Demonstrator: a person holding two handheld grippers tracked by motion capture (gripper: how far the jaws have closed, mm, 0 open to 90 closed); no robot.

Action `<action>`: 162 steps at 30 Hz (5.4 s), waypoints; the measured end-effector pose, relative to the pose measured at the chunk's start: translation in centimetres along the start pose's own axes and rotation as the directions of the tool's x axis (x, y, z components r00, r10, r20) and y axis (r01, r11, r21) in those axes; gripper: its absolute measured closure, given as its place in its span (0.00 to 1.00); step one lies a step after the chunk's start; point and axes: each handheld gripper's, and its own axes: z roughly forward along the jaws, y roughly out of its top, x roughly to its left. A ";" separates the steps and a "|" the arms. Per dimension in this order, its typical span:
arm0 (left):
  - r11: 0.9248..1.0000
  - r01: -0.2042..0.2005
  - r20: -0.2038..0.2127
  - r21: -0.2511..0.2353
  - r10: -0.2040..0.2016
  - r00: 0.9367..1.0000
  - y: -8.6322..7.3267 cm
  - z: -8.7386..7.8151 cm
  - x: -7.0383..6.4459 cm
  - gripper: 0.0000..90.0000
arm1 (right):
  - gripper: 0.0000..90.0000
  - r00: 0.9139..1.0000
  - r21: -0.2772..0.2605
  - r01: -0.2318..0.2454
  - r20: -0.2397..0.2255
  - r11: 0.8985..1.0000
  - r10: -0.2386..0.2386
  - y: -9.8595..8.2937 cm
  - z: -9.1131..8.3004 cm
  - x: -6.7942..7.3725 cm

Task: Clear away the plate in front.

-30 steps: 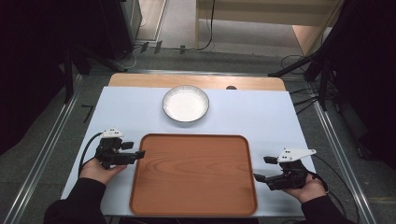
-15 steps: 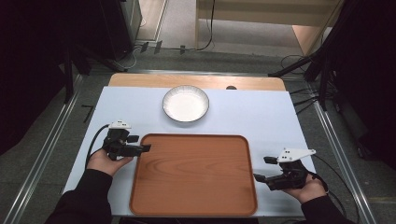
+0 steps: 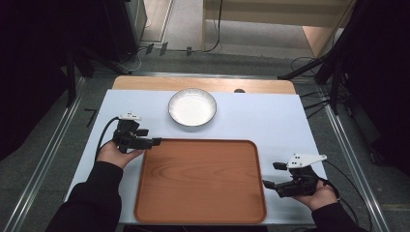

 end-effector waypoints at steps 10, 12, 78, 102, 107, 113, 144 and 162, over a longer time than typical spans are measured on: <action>0.999 0.039 -0.012 0.006 -0.039 0.999 2.3 1.1 0.0 0.34 | 0.25 1.000 0.003 0.000 -0.002 1.000 0.000 0.0 0.1 0.0; 1.000 0.024 -0.023 0.015 -0.024 0.999 3.0 1.6 -0.1 0.34 | 0.25 1.000 0.014 0.003 -0.004 1.000 -0.003 0.0 0.1 0.0; 0.940 0.320 -0.188 -0.120 -0.338 0.922 8.3 13.1 4.3 0.78 | 0.25 1.000 0.004 0.016 -0.013 1.000 -0.016 -0.2 -0.1 0.0; 0.771 0.576 0.056 -0.271 -0.585 0.809 6.9 14.4 6.4 0.87 | 0.25 0.999 0.007 0.029 -0.018 1.000 -0.029 -0.1 0.1 -0.1; 0.765 0.580 0.054 -0.280 -0.591 0.805 6.9 14.5 6.3 0.88 | 0.25 1.000 0.012 0.025 -0.017 1.000 -0.025 -0.1 0.2 -0.1; 0.721 0.642 0.119 -0.258 -0.636 0.762 6.6 14.3 7.0 0.92 | 0.25 0.999 0.028 0.035 -0.009 0.999 -0.035 -0.2 0.2 0.0; 0.681 0.706 0.249 -0.192 -0.662 0.707 7.0 12.7 7.3 0.92 | 0.25 0.999 0.026 0.035 -0.010 0.999 -0.034 -0.3 0.2 -0.1; 0.740 0.666 0.299 -0.093 -0.617 0.728 7.5 9.9 5.9 0.91 | 0.25 1.000 0.031 0.029 -0.007 0.999 -0.029 -0.3 0.2 0.0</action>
